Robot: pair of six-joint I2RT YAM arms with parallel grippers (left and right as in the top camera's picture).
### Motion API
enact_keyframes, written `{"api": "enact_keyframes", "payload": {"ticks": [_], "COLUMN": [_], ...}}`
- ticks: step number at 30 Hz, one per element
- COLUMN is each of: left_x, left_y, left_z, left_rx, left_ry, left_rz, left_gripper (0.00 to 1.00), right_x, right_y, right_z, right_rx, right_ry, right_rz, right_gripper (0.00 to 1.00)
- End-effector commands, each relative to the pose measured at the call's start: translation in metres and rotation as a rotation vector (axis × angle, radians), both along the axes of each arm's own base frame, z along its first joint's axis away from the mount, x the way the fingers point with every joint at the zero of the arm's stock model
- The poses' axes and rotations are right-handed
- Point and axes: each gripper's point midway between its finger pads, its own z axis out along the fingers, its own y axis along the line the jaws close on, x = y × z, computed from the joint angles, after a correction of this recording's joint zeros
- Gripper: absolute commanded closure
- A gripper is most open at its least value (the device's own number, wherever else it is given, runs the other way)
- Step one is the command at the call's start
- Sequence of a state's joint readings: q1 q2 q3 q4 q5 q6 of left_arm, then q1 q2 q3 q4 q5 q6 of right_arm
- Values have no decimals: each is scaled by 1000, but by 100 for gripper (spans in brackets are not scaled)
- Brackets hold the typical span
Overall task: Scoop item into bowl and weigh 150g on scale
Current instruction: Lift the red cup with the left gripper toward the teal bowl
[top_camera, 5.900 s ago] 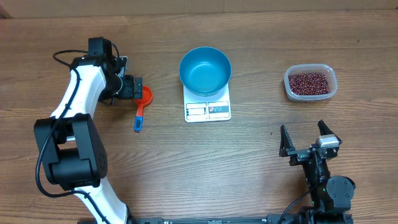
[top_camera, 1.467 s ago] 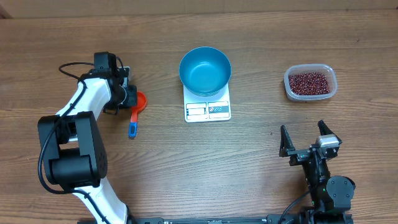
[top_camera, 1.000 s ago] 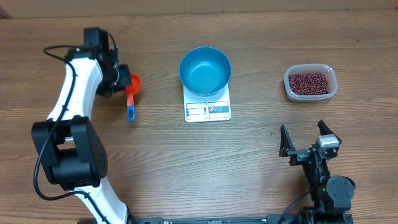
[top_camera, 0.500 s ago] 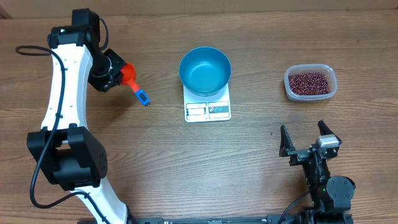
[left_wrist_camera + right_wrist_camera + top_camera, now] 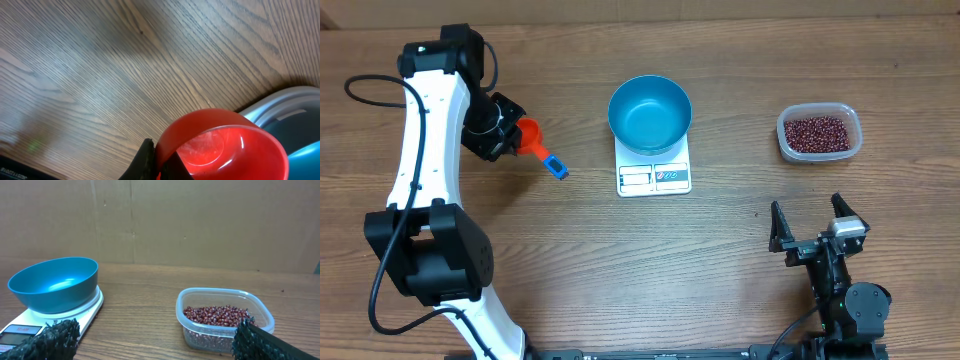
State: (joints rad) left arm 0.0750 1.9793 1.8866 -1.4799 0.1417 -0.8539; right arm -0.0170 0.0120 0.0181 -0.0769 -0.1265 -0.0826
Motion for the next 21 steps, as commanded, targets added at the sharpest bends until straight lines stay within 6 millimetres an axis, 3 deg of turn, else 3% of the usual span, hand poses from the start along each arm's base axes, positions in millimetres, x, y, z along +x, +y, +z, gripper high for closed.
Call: {"api": "enact_keyframes", "payload": {"ticks": [1, 11, 17, 21], "left_x": [2, 0, 7, 8], "left_y": [-21, -74, -117, -134], "left_z": [25, 69, 75, 77], "left_rx": [2, 184, 155, 105], "left_ry": [-72, -263, -343, -356], "left_rz": [-12, -35, -13, 77], "left_gripper": [96, 96, 96, 96], "right_x": [0, 0, 0, 0], "right_y": [1, 1, 1, 1], "right_z": [-2, -2, -2, -2], "right_rx": [4, 4, 4, 4], "right_ry": [-2, -2, -2, -1], "right_rz": [5, 5, 5, 5], "right_gripper": [0, 0, 0, 0]}}
